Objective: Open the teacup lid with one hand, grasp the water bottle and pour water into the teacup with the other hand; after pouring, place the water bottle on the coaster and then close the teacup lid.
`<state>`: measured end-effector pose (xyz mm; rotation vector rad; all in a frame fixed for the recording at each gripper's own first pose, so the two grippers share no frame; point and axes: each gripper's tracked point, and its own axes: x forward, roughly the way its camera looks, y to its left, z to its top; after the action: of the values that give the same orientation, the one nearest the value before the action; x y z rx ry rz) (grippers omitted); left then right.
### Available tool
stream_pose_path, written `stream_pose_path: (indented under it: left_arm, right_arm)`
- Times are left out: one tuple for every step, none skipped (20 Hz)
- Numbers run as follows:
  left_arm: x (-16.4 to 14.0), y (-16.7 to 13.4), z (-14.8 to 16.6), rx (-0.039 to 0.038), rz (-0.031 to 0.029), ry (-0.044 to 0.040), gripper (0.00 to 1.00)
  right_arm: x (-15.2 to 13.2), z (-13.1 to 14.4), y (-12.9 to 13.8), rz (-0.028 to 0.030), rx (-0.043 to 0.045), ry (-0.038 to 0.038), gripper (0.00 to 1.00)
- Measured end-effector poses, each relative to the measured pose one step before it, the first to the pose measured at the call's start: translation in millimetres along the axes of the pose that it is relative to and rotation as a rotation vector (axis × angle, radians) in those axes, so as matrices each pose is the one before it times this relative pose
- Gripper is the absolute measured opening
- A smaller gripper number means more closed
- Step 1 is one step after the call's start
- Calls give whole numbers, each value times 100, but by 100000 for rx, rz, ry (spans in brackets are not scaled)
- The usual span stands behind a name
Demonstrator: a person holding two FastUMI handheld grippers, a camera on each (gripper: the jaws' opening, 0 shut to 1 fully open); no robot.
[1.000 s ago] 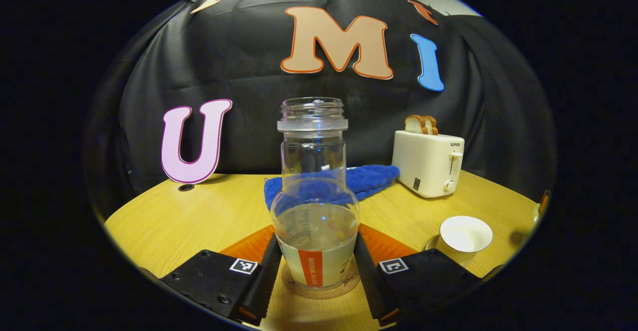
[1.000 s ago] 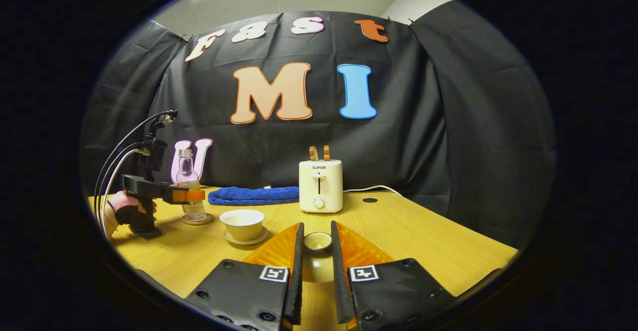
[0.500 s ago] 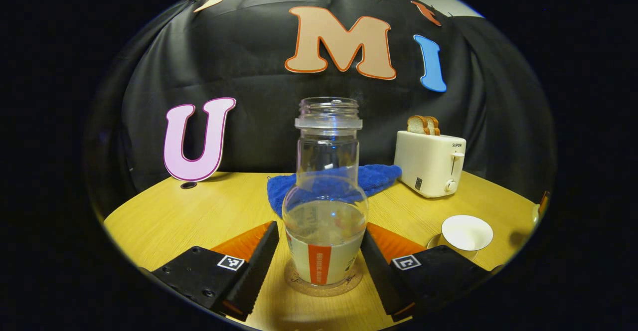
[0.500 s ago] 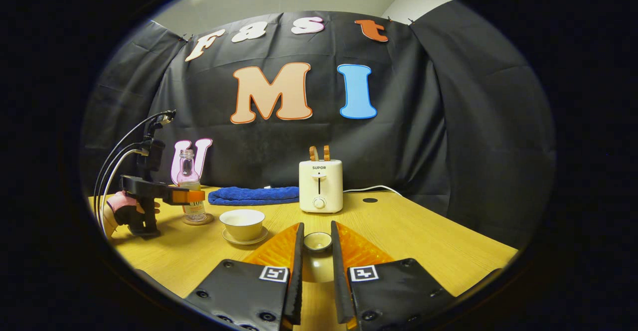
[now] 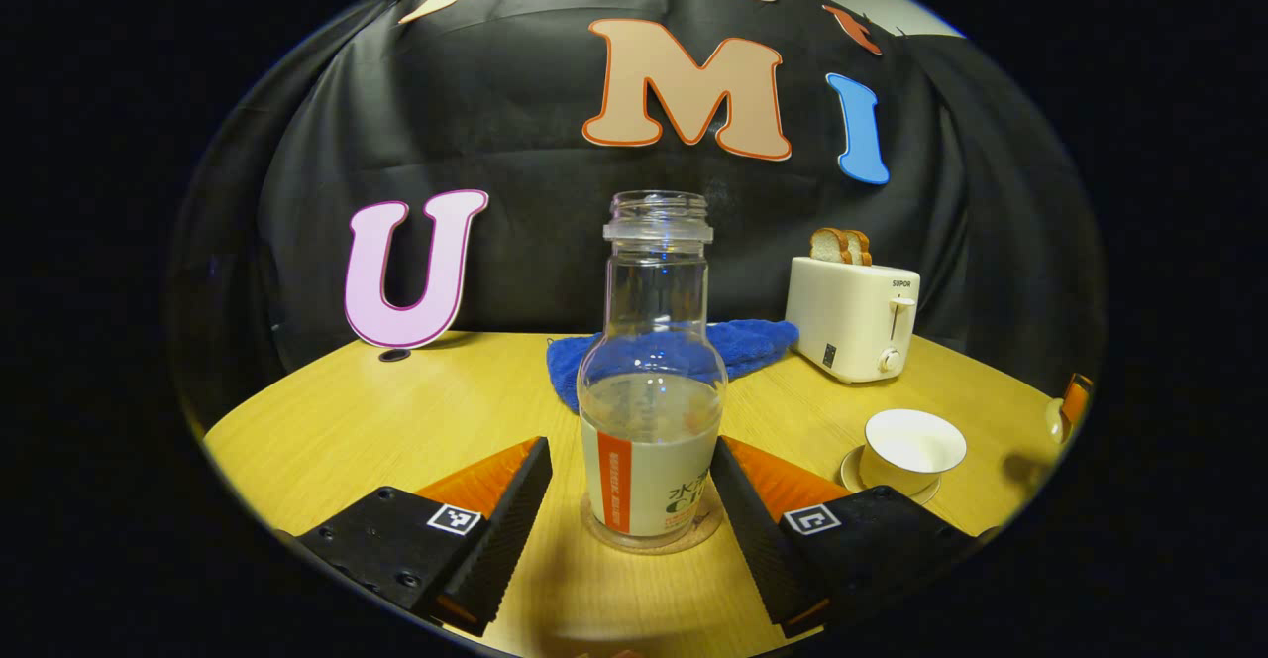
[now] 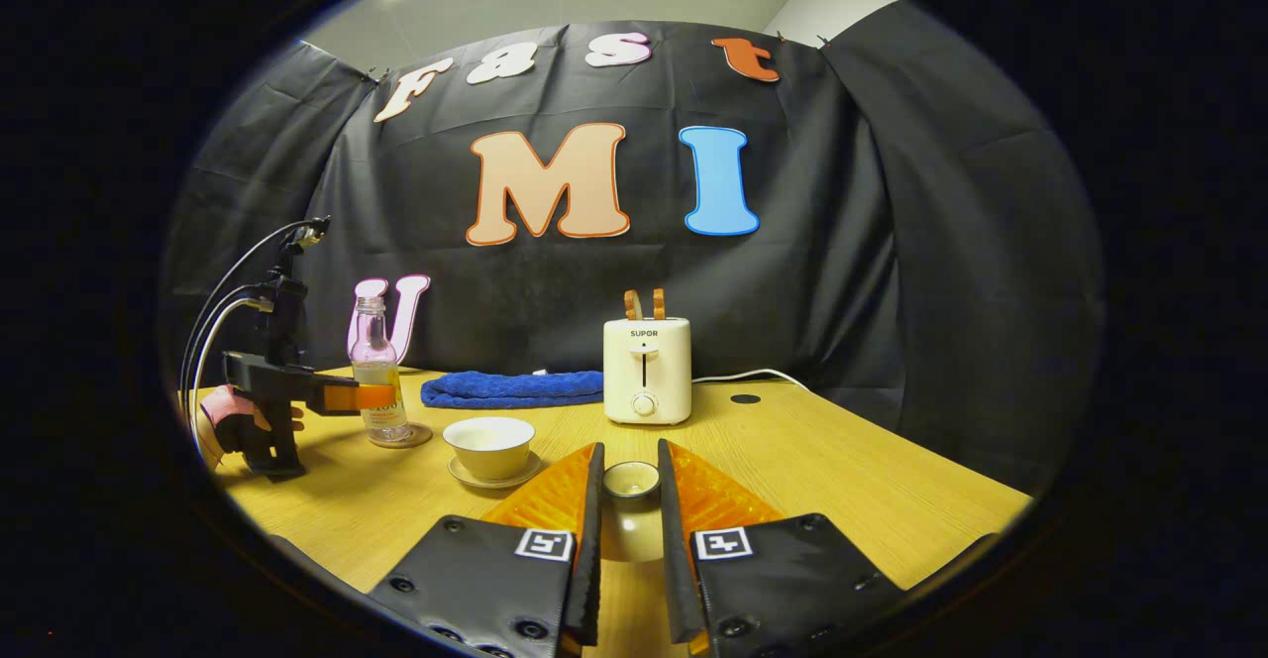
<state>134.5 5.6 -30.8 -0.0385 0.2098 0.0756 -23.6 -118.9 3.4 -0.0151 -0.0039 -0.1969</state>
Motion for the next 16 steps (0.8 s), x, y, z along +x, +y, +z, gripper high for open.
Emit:
stream_pose_path:
  left_arm:
    - [-568,162,193,-124,68,-1702,94]
    - [-374,-27,234,264,-669,-1665,94]
    - [-316,217,-337,697,-662,-1076,94]
    - [-110,69,21,577,-17,-455,94]
    - [-77,71,-189,472,139,679,94]
    - [-172,-9,-107,388,-149,547,94]
    - [-285,-106,89,347,-333,-653,94]
    - [-304,-106,244,586,-722,-1112,94]
    - [-287,2,-41,699,-415,-485,94]
    - [-382,96,-77,505,-222,51,94]
    - [-219,-16,-57,165,-7,12,94]
    - [-367,138,93,23,50,-832,94]
    - [-411,189,16,-7,120,-862,94]
    - [-362,133,-31,77,-9,-451,94]
    - [-339,156,33,82,161,-694,94]
    - [-340,220,60,66,374,-905,94]
  right_arm:
    - [84,-69,181,459,50,-17,31]
    - [103,-55,285,733,-55,238,30]
    - [155,-21,296,835,-13,326,30]
    - [118,-53,235,697,2,250,30]
    - [68,34,284,413,15,-67,30]
    - [164,-15,208,257,-45,-64,30]
    - [22,7,310,860,92,-68,30]
    - [14,-7,358,1162,66,15,30]
    - [216,-49,372,1268,102,108,30]
    - [262,-42,404,1423,62,119,30]
    - [308,-29,520,1843,53,270,30]
    - [530,-100,603,1935,80,323,30]
    - [565,-60,601,2069,83,286,30]
    - [555,-27,644,2152,49,315,30]
    - [632,-32,605,1951,60,210,30]
    - [553,-39,588,1928,170,-27,30]
